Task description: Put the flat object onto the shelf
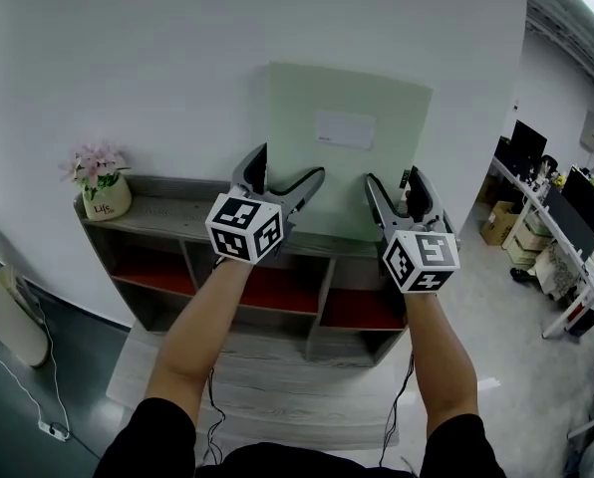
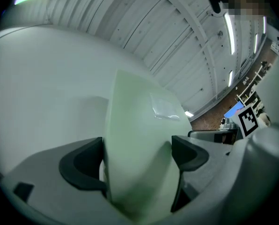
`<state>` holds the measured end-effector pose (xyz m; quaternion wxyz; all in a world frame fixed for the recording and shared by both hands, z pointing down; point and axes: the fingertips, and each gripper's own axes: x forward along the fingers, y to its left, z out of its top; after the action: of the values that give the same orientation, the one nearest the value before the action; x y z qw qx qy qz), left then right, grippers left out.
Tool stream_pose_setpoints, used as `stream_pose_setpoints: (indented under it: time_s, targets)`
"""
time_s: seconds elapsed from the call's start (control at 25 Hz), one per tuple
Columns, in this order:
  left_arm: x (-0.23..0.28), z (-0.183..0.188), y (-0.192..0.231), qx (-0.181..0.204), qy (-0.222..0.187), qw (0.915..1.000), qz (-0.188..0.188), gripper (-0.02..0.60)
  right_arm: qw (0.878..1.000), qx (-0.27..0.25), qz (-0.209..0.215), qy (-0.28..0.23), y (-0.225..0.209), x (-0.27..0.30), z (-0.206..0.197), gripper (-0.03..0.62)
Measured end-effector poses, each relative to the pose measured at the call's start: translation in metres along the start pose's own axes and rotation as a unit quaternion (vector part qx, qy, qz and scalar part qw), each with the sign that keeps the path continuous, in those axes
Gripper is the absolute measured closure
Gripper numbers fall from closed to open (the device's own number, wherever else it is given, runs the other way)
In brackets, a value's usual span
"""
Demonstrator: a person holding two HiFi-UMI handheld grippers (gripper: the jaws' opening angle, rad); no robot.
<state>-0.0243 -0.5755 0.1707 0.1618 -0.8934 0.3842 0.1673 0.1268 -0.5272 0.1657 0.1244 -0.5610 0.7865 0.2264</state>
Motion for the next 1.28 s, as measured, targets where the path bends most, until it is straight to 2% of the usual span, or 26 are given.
stream_pose_setpoints:
  time_s: [0.16,0.56,0.68,0.88,1.12,1.28]
  targets:
    - [0.002,-0.005,0.002,-0.009,-0.001,1.0000,-0.002,0.129,1.000,0.016,0.000,0.009,-0.004,0.001,-0.012,0.263]
    - [-0.001,-0.005,0.002,-0.011,-0.009,0.9999,-0.007,0.129,1.000,-0.005,0.017,0.013,0.002,-0.001,-0.003,0.250]
    - [-0.007,-0.002,0.004,-0.015,-0.014,0.9998,0.003,0.129,1.000,-0.006,0.018,0.017,0.004,-0.006,-0.005,0.238]
    - [-0.030,0.018,0.015,-0.046,-0.051,0.9971,0.033,0.129,1.000,-0.005,0.010,0.003,0.002,-0.021,0.005,0.230]
    - [-0.079,0.041,-0.017,0.001,-0.077,0.9955,0.056,0.130,0.999,-0.008,0.024,-0.033,0.021,-0.064,0.029,0.231]
    - [-0.113,0.037,-0.048,0.031,-0.079,0.9934,0.076,0.138,0.998,-0.020,0.036,-0.053,0.043,-0.094,0.041,0.235]
